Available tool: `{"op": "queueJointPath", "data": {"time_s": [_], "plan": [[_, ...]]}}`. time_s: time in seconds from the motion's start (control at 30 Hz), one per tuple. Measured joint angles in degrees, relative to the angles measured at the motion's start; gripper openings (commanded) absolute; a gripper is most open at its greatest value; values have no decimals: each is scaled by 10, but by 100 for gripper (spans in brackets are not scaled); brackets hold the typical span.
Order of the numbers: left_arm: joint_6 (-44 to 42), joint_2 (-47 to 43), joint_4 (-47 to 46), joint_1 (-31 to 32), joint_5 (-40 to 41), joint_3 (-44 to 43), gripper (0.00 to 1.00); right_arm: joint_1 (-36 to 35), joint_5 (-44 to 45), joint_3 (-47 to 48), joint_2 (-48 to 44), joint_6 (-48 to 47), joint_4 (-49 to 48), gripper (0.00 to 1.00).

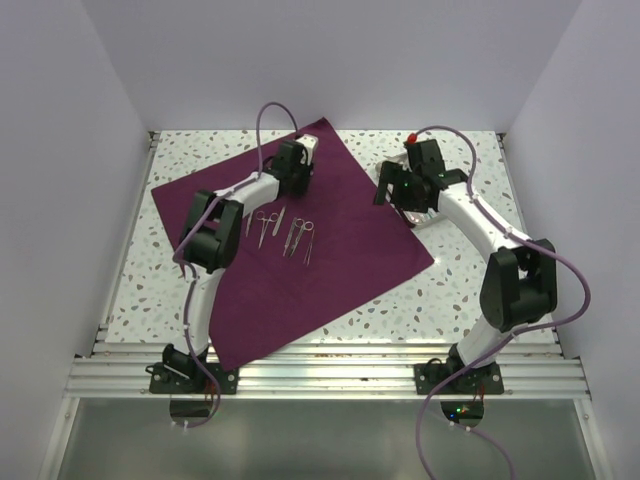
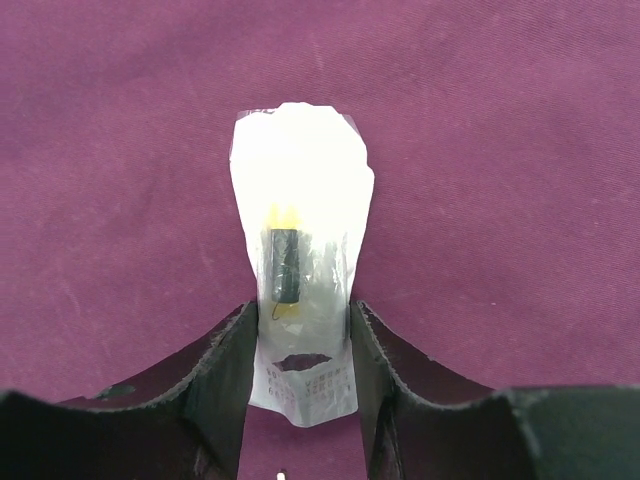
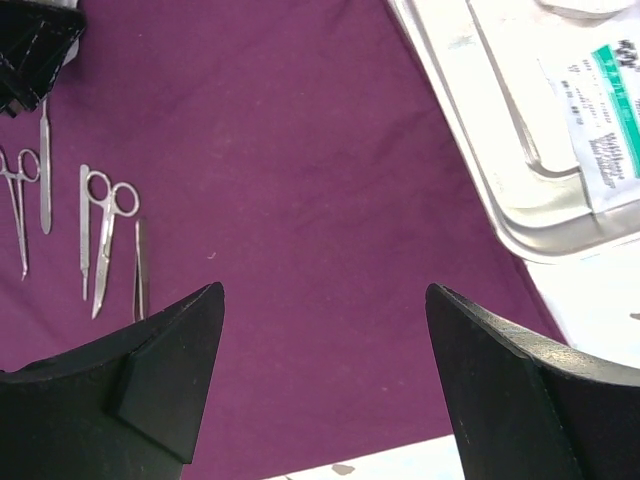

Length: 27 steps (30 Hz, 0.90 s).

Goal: Prepare the surgical pack

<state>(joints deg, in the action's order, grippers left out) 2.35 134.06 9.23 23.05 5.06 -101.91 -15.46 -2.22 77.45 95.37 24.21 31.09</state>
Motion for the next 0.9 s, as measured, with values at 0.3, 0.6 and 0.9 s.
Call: {"op": "queueJointPath", "data": {"time_s": [0.3, 0.6, 0.9], "plan": [[2, -5, 20, -20, -17, -15, 42, -11, -36, 40, 69, 57, -21, 86], [40, -85, 42, -23, -49, 17, 40, -18, -119, 61, 148, 202, -121, 86], [82, -184, 72, -23, -96, 89, 38, -41, -171, 131, 213, 311, -194, 86]]}}
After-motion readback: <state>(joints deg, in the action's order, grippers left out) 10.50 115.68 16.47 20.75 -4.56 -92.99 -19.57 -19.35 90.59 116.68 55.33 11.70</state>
